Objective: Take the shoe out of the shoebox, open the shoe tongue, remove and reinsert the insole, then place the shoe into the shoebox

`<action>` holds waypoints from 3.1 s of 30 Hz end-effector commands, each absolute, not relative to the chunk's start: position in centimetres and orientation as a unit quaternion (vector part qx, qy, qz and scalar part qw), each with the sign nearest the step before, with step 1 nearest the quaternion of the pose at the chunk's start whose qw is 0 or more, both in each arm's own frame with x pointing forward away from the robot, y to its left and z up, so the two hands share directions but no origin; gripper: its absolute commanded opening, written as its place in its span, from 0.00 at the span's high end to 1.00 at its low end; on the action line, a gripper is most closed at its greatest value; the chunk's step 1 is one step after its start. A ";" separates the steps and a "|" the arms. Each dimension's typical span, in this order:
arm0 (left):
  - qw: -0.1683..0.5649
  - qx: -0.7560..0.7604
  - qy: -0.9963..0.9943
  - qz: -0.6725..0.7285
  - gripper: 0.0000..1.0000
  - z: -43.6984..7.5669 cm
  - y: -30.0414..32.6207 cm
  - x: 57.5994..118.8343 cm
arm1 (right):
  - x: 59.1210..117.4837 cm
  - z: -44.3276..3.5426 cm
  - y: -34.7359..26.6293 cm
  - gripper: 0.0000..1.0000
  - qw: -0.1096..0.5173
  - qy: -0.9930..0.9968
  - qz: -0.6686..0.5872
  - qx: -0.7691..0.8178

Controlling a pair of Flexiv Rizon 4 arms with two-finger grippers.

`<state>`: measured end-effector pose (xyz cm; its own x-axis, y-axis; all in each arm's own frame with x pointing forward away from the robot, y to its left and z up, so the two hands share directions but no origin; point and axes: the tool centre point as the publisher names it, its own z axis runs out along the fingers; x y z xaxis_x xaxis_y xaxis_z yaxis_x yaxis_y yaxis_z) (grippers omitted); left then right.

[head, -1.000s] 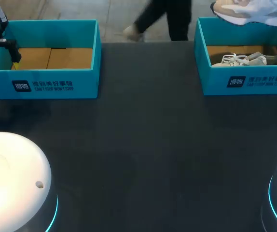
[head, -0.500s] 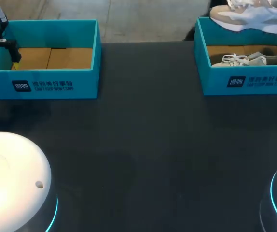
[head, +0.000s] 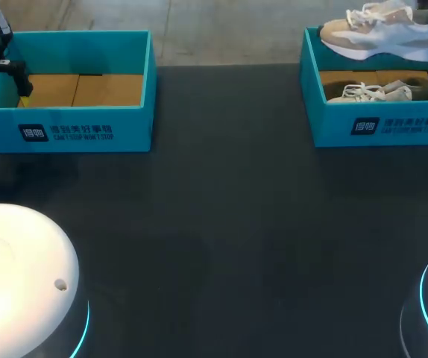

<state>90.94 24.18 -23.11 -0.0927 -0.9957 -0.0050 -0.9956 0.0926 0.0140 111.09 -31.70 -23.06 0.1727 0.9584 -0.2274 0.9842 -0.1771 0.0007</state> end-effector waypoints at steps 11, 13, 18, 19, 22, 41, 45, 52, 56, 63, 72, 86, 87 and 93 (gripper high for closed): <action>0.002 0.673 -0.739 -0.007 0.00 -23.0 24.2 90.8 | 111.4 -25.7 -32.3 1.00 0.184 0.635 -0.020 0.750; 0.002 0.673 -0.739 -0.007 0.00 -23.0 24.2 90.8 | 111.6 -25.7 -32.7 1.00 0.187 0.630 -0.022 0.754; 0.002 0.673 -0.739 -0.007 0.00 -23.0 24.2 90.8 | 111.7 -25.6 -33.0 1.00 0.182 0.629 -0.021 0.756; 0.002 0.673 -0.739 -0.007 0.00 -23.0 24.2 90.8 | 111.7 -25.6 -33.0 1.00 0.182 0.629 -0.021 0.756; 0.002 0.673 -0.739 -0.007 0.00 -23.0 24.2 90.8 | 111.7 -25.6 -33.0 1.00 0.182 0.629 -0.021 0.756; 0.002 0.673 -0.739 -0.007 0.00 -23.0 24.2 90.8 | 111.8 -25.2 -33.4 1.00 0.186 0.624 -0.031 0.758; 0.002 0.673 -0.739 -0.007 0.00 -23.0 24.2 90.8 | 111.7 -25.4 -33.6 1.00 0.184 0.624 -0.033 0.759; 0.002 0.673 -0.739 -0.007 0.00 -23.0 24.2 90.8 | 112.0 -25.6 -33.5 1.00 0.188 0.622 -0.032 0.760; 0.002 0.673 -0.739 -0.007 0.00 -23.0 24.2 90.8 | 112.3 -25.9 -33.4 1.00 0.189 0.624 -0.030 0.758; 0.002 0.673 -0.739 -0.007 0.00 -23.0 24.2 90.8 | 112.4 -27.0 -33.8 1.00 0.191 0.619 -0.037 0.761; 0.002 0.673 -0.739 -0.007 0.00 -23.0 24.2 90.8 | 112.6 -28.1 -34.1 1.00 0.184 0.616 -0.037 0.765; 0.002 0.673 -0.739 -0.007 0.00 -23.0 24.2 90.8 | 114.4 -28.8 -34.6 1.00 0.184 0.617 -0.039 0.764; 0.002 0.673 -0.739 -0.007 0.00 -23.0 24.2 90.8 | 114.6 -28.9 -34.8 1.00 0.184 0.617 -0.039 0.764; 0.002 0.673 -0.739 -0.007 0.00 -23.0 24.2 90.8 | 114.9 -29.4 -35.4 1.00 0.182 0.617 -0.041 0.764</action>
<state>90.95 24.19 -23.12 -0.0928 -0.9957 -0.0051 -0.9956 0.0927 0.0142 114.27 -35.09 -29.08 0.2351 0.9274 -0.2909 0.9573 -0.1691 0.2344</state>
